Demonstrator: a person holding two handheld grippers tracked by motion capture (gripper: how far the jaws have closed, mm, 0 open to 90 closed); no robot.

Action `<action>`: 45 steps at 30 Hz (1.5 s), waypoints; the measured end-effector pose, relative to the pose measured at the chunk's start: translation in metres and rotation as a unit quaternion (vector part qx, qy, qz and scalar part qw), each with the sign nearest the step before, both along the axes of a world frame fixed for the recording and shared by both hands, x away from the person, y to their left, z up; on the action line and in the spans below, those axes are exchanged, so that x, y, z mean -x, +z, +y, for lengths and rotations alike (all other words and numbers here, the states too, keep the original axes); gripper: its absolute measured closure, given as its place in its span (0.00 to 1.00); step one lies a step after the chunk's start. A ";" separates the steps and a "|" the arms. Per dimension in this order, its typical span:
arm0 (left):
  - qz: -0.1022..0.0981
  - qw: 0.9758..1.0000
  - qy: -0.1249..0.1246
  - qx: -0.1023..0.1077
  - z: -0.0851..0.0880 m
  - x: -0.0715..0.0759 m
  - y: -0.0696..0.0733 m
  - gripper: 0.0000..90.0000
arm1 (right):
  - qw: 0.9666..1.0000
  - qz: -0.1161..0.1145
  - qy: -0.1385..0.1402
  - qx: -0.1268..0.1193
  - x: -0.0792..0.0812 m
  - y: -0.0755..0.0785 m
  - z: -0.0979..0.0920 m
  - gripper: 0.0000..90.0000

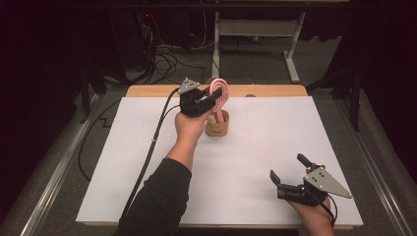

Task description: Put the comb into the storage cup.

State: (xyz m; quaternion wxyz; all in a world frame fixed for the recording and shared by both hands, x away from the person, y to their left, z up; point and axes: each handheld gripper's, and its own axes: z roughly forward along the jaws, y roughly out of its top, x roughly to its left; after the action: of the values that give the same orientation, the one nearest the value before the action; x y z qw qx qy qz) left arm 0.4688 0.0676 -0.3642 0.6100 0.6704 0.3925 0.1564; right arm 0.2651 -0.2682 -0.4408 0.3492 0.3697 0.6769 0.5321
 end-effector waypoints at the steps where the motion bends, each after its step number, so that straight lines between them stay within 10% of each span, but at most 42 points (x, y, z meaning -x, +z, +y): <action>1: 0.001 1.000 0.000 0.000 0.000 0.000 0.000 0.70 | 1.000 0.000 0.000 0.001 0.000 0.000 0.000 0.00; 45: -0.001 0.999 0.026 -0.048 0.024 -0.002 0.002 0.65 | 1.000 -0.005 0.008 0.004 0.003 0.002 0.005 0.00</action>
State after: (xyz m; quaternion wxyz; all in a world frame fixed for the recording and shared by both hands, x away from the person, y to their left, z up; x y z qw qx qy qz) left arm 0.4706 0.0920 -0.3626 0.5733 0.6881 0.4014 0.1914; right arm 0.2622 -0.2637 -0.4392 0.3493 0.3601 0.6805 0.5340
